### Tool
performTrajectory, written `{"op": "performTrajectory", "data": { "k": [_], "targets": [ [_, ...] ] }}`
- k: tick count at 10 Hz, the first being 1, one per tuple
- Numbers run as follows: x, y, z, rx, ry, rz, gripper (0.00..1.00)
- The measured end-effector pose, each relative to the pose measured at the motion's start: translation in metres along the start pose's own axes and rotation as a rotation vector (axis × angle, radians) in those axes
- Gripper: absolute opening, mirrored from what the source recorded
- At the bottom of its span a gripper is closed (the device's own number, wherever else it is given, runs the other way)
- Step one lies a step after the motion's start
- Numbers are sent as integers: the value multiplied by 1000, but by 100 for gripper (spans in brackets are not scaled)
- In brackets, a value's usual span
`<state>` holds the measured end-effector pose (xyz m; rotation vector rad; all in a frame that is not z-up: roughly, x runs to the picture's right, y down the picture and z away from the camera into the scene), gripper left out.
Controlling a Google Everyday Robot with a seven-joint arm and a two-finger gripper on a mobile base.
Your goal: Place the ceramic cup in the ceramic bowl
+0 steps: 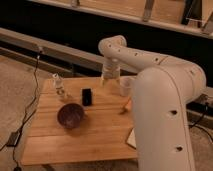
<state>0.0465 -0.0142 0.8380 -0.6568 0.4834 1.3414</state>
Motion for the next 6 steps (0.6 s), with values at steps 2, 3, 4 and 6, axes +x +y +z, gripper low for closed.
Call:
{"op": "performTrajectory", "data": {
  "k": [2, 3, 4, 6],
  "targets": [
    [-6, -17, 1, 5, 6, -25, 65],
    [-10, -29, 4, 22, 14, -48, 65],
    [-14, -32, 6, 32, 17, -69, 65],
    [-30, -35, 18, 64, 27, -140, 65]
  ]
}}
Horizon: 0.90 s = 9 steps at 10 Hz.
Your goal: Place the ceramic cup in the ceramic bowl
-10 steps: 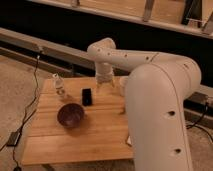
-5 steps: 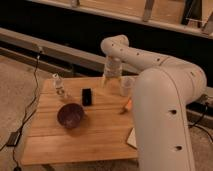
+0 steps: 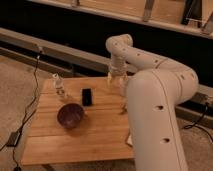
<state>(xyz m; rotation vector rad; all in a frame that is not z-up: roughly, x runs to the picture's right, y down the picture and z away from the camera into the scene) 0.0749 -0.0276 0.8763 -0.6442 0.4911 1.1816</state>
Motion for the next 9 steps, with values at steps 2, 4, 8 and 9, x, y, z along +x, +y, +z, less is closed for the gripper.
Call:
{"op": "performTrajectory", "data": {
  "k": [2, 4, 8, 9],
  "targets": [
    [-12, -9, 8, 25, 8, -35, 65],
    [-20, -22, 16, 43, 17, -48, 65],
    [-24, -43, 31, 35, 31, -14, 63],
    [-24, -45, 37, 32, 36, 0, 55]
  ]
}}
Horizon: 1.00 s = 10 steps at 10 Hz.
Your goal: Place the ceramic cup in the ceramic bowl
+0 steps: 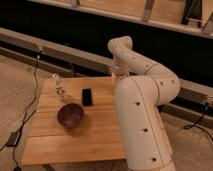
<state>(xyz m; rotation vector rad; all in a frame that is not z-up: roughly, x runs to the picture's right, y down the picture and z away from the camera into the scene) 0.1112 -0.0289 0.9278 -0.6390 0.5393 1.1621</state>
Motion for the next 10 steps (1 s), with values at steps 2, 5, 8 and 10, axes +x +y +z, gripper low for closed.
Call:
{"op": "performTrajectory", "data": {
  "k": [2, 5, 8, 10],
  "targets": [
    [-1, 2, 5, -8, 0, 14, 34],
    [-6, 18, 1, -10, -12, 3, 5],
    [-9, 33, -23, 29, -34, -25, 0],
    [-6, 48, -41, 49, -49, -55, 0]
  ]
}}
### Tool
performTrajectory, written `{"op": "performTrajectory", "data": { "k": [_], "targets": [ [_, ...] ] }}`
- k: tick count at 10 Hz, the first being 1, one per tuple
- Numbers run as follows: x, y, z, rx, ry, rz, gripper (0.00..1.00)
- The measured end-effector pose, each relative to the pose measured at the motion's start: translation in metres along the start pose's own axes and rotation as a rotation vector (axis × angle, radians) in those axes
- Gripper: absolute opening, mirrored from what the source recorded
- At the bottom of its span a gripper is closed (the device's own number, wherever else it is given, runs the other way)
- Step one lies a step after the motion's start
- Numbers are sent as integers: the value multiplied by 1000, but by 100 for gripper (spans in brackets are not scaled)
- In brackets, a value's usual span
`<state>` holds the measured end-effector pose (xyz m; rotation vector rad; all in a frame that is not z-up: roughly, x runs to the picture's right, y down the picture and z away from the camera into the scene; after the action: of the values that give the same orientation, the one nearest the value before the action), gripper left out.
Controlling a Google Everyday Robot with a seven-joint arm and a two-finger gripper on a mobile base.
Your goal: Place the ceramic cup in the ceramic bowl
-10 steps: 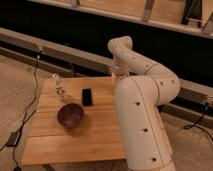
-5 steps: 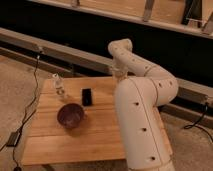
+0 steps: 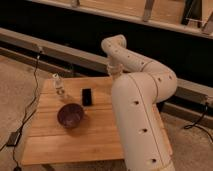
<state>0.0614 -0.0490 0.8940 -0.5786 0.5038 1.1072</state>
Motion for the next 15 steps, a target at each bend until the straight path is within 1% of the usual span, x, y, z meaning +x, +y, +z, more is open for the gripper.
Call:
{"op": "performTrajectory", "data": {
  "k": [1, 3, 5, 7, 9, 10, 11, 13, 15],
  "targets": [
    [3, 8, -5, 6, 0, -17, 0],
    [12, 37, -16, 30, -3, -82, 0],
    [23, 79, -30, 56, -19, -170, 0],
    [34, 123, -46, 72, -41, -262, 0],
    [47, 162, -59, 80, -57, -347, 0],
    [53, 178, -62, 81, -61, -381, 0],
    [61, 200, -66, 84, -62, -431, 0],
    [72, 228, -69, 89, -62, -491, 0],
    [81, 260, -73, 87, -67, -562, 0]
  ]
}}
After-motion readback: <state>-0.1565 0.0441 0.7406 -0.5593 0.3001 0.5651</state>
